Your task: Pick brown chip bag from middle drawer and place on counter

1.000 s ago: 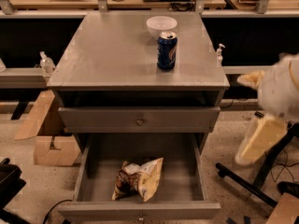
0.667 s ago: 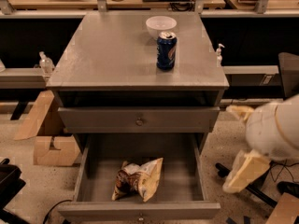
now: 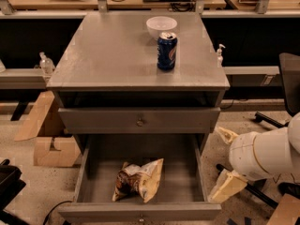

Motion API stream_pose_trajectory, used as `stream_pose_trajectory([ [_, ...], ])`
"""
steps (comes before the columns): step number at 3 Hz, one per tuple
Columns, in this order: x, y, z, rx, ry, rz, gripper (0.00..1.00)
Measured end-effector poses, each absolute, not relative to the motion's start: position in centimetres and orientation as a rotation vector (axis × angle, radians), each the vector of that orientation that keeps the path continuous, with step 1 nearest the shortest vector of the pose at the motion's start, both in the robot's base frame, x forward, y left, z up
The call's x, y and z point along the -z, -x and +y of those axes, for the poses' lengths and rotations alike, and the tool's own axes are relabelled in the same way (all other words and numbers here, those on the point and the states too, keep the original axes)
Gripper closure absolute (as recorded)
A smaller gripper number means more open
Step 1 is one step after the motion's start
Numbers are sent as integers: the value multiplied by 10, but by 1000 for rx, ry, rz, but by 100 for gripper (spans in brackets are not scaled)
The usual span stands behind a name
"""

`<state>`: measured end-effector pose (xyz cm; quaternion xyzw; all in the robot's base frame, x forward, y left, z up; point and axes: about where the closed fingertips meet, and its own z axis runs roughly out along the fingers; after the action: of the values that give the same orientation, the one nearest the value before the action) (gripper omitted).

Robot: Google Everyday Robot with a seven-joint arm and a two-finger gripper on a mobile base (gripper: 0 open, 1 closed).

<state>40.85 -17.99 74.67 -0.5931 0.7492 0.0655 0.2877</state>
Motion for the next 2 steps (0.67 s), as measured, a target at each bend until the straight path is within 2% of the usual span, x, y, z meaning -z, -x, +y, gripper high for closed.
stream_pose_trajectory([
  [1, -747, -409, -180, -175, 1584, 2001, 0],
  [2, -722, -422, -148, -190, 1626, 2008, 0],
])
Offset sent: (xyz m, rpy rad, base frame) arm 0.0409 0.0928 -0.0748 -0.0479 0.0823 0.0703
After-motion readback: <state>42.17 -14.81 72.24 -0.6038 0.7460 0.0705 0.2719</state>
